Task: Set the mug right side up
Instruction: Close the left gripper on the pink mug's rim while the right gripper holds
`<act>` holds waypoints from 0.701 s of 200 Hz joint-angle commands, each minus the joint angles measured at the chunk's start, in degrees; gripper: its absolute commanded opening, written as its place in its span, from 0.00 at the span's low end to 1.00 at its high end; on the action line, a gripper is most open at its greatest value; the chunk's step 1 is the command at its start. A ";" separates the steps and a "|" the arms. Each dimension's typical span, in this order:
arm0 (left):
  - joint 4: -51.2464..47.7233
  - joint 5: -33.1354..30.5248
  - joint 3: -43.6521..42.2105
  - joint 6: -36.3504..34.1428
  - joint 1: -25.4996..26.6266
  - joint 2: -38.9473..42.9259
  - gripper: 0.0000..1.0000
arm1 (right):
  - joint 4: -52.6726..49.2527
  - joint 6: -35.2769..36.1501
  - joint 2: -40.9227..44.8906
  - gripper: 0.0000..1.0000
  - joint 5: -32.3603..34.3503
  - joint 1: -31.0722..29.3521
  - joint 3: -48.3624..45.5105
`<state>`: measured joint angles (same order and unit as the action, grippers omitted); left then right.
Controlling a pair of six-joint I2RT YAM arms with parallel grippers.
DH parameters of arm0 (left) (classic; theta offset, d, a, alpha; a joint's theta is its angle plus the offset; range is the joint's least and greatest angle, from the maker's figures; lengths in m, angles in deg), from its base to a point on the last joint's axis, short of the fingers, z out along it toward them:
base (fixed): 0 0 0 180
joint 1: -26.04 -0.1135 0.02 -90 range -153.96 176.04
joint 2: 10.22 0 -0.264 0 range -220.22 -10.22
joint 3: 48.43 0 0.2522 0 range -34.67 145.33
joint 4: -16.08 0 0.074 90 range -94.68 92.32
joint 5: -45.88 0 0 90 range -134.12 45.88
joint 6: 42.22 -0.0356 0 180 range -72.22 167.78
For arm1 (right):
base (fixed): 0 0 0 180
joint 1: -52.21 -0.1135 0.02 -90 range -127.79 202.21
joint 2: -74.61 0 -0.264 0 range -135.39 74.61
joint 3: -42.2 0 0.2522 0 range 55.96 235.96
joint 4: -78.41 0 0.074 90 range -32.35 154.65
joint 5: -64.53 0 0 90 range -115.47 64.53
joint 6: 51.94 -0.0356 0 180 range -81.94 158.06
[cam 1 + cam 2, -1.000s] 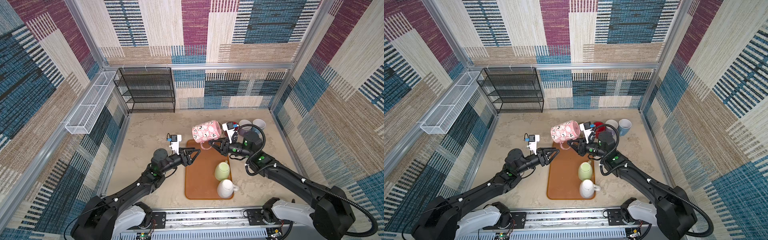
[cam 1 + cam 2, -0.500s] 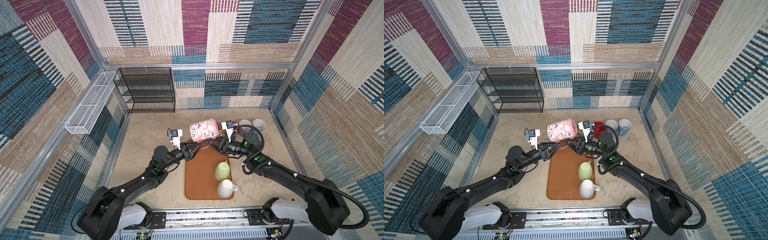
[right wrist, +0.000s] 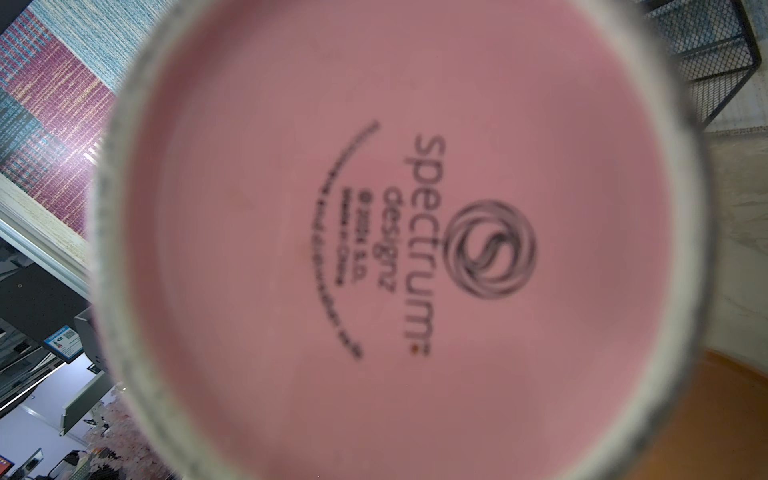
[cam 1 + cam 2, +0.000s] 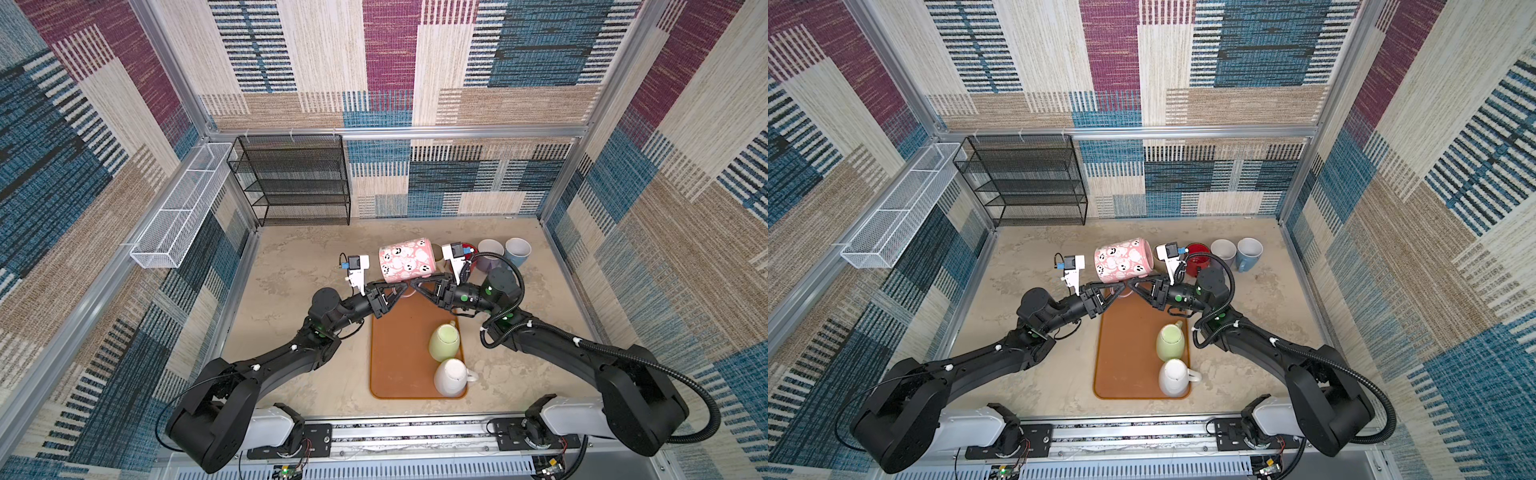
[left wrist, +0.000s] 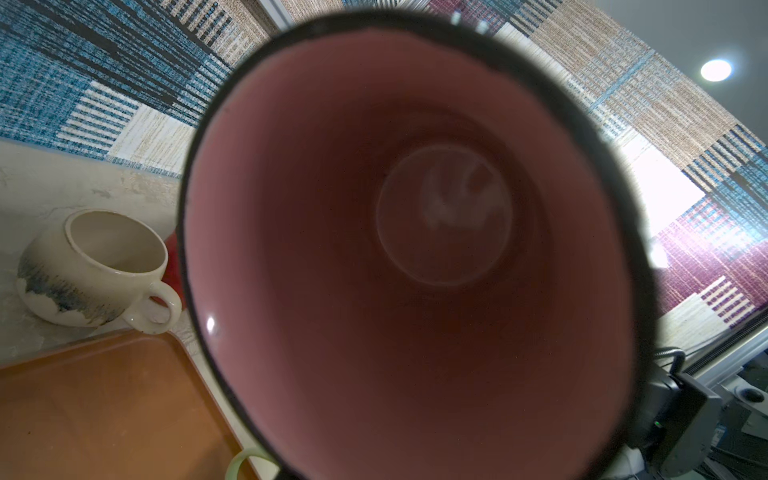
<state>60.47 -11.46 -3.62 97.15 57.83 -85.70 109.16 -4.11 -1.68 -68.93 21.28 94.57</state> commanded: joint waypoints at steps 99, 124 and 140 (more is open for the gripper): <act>-0.27 -1.86 -0.32 -0.50 -0.24 1.86 0.00 | 3.95 0.80 -0.98 0.19 -2.60 0.16 -0.36; -2.35 -2.91 -1.11 -0.98 -0.49 3.23 0.00 | 2.47 1.62 -0.39 0.37 -2.09 0.53 -0.89; -4.01 -3.64 -1.59 -1.36 -0.76 4.40 0.00 | 1.20 2.33 0.13 0.46 -1.66 0.70 -1.29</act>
<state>56.84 -12.22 -4.83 97.10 57.53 -82.82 109.53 -4.26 -2.53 -69.82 21.76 93.68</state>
